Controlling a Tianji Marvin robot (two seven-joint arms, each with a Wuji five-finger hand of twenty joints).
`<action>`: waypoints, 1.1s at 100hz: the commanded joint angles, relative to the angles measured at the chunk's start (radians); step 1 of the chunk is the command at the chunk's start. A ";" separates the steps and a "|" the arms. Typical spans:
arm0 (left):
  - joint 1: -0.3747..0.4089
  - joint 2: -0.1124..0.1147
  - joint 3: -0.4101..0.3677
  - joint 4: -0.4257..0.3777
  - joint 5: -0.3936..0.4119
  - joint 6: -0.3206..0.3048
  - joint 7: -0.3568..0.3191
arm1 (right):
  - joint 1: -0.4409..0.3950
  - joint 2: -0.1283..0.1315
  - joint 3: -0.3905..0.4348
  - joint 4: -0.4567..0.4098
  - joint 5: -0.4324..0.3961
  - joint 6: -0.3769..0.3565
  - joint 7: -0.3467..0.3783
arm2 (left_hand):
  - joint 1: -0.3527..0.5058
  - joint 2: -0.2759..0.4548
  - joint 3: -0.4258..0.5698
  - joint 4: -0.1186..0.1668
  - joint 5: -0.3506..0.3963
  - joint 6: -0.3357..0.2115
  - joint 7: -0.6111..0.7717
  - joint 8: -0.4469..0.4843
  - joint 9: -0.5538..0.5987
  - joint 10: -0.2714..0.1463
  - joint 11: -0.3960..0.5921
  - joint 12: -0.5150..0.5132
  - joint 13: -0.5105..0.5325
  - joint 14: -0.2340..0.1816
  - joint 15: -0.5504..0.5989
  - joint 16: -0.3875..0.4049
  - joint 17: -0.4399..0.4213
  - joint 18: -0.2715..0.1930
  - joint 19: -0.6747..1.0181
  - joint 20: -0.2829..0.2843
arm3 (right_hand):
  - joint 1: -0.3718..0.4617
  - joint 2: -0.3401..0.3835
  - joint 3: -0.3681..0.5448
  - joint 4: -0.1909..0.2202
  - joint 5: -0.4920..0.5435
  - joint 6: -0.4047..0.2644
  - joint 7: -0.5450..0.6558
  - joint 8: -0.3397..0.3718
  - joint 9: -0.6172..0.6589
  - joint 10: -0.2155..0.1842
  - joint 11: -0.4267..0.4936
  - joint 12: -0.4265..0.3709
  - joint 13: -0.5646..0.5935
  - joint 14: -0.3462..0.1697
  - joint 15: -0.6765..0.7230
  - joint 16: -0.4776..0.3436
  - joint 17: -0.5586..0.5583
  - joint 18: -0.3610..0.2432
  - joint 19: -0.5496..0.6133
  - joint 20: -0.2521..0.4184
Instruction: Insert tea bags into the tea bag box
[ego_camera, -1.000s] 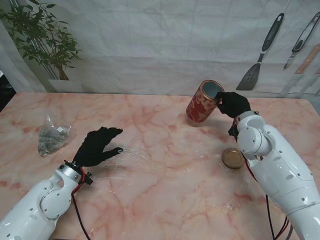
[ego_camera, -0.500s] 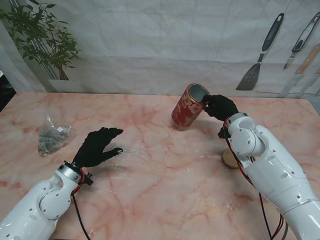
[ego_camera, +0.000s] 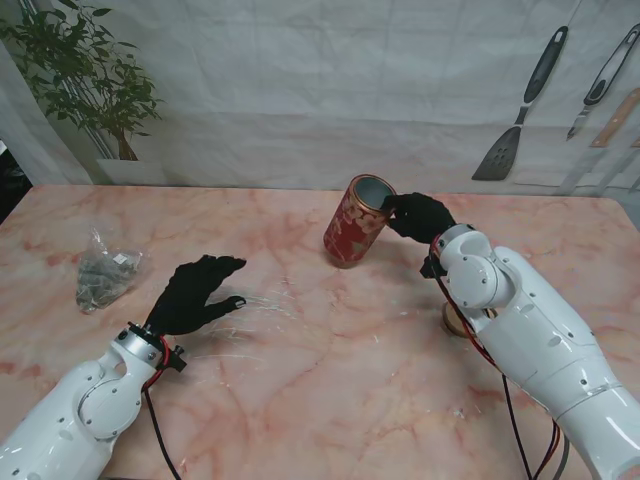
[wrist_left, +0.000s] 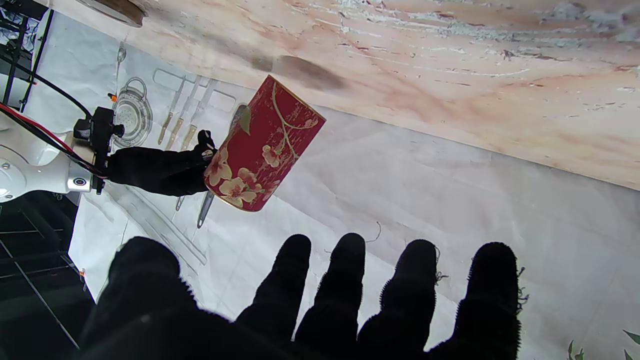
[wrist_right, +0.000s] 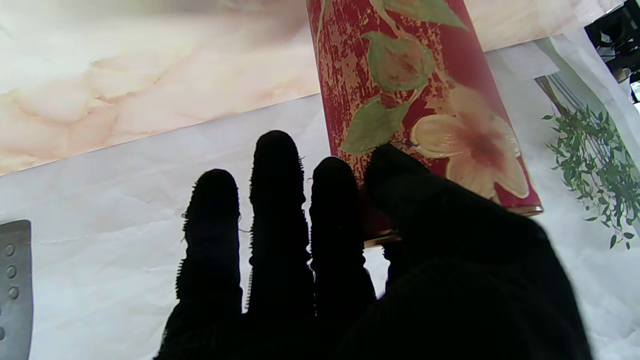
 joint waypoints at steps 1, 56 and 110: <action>0.002 -0.002 -0.001 -0.007 0.002 0.003 -0.009 | 0.015 -0.008 -0.010 0.004 0.006 -0.013 0.018 | -0.017 0.043 -0.016 0.012 -0.025 -0.020 0.004 -0.002 0.002 -0.018 -0.009 0.006 -0.003 0.002 -0.005 0.009 -0.007 0.003 0.001 0.012 | 0.021 0.111 -0.044 0.002 0.060 0.002 0.080 0.025 -0.033 -0.026 -0.008 0.021 -0.016 0.005 -0.005 0.011 -0.012 0.020 -0.009 0.002; 0.015 0.000 -0.013 -0.022 0.007 0.009 -0.018 | 0.090 -0.005 -0.097 0.044 0.010 -0.021 0.075 | -0.016 0.043 -0.016 0.011 -0.024 -0.020 0.004 -0.002 0.003 -0.018 -0.009 0.006 -0.003 0.002 -0.005 0.009 -0.006 0.004 0.002 0.012 | 0.018 0.118 -0.056 0.002 0.053 -0.018 0.083 0.017 -0.046 -0.033 -0.006 0.024 -0.023 -0.002 -0.010 0.009 -0.016 0.018 -0.013 0.004; 0.020 0.000 -0.021 -0.025 0.003 0.012 -0.024 | 0.138 0.008 -0.142 0.042 -0.015 0.028 0.154 | -0.015 0.043 -0.016 0.011 -0.023 -0.019 0.004 -0.002 0.003 -0.017 -0.009 0.006 -0.003 0.002 -0.005 0.009 -0.007 0.003 0.001 0.012 | -0.034 0.047 -0.068 -0.006 -0.037 -0.023 0.032 -0.090 -0.133 -0.036 -0.030 0.020 -0.078 -0.021 -0.042 0.001 -0.033 0.001 -0.022 0.004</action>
